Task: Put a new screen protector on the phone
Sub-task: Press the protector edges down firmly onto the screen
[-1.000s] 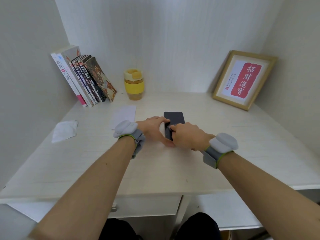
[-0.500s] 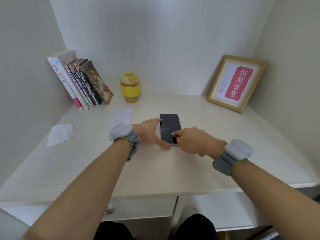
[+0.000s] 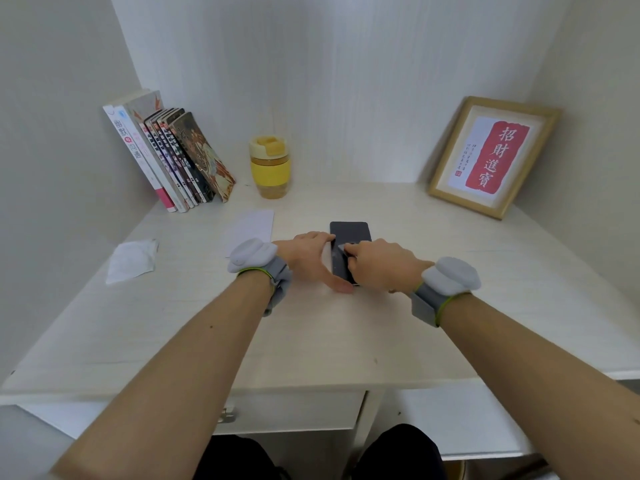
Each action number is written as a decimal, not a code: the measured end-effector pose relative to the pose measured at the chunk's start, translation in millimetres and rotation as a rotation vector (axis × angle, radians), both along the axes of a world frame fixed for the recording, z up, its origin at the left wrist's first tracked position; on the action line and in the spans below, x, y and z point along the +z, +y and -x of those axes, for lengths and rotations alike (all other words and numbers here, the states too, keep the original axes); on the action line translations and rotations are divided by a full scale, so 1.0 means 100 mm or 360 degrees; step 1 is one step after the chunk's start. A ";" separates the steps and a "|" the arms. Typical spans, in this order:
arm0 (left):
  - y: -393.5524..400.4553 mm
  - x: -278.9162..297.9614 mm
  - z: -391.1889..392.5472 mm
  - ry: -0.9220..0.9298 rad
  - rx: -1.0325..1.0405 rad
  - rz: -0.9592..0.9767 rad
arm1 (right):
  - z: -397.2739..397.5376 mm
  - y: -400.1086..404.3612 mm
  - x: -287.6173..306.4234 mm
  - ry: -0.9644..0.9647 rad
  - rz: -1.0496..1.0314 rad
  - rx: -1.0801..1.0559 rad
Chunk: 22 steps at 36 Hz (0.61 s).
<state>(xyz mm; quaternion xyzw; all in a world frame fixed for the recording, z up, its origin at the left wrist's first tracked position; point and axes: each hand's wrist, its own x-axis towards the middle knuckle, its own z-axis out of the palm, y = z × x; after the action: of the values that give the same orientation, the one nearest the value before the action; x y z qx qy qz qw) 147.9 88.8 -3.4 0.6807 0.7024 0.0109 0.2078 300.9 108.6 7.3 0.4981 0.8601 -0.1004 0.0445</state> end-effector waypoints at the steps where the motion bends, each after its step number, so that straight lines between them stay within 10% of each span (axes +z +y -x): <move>1: -0.01 0.01 0.00 -0.0001 0.0001 -0.0001 | -0.03 -0.03 0.00 0.0009 0.0009 -0.0006; 22: -0.12 -0.04 -0.01 -0.0093 0.0004 -0.0026 | -0.81 0.02 0.25 0.0198 0.0377 0.0006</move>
<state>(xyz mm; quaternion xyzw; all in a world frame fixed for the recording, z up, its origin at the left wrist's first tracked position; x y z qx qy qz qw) 148.6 76.6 -7.2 0.6809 0.6967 0.0368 0.2227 382.3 110.2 32.1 0.4806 0.8442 -0.2319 0.0498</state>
